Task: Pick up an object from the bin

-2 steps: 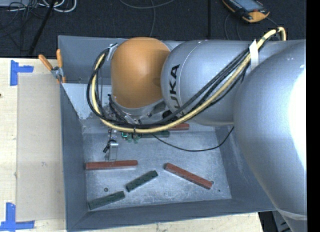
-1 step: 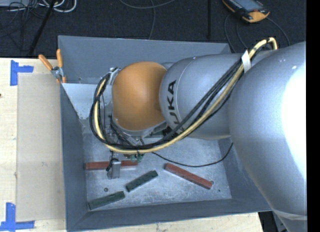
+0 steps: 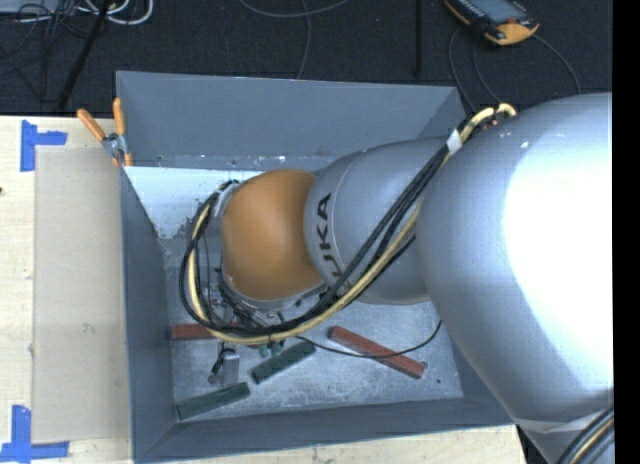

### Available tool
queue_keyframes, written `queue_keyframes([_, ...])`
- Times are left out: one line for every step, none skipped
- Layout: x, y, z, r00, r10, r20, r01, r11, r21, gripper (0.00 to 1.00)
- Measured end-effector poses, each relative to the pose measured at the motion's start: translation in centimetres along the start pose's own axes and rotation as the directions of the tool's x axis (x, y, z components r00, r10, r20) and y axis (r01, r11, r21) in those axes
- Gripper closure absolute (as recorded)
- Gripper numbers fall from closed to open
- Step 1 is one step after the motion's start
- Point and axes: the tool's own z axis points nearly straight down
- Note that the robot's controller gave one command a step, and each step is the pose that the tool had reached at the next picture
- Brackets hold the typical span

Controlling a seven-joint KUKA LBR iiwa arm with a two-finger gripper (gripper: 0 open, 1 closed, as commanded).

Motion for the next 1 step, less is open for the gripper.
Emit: queue_keyframes([-2.31, 2.09, 1.49, 0.987, 0.161, 0.001, -0.161, 0.987, -0.002, 1.0])
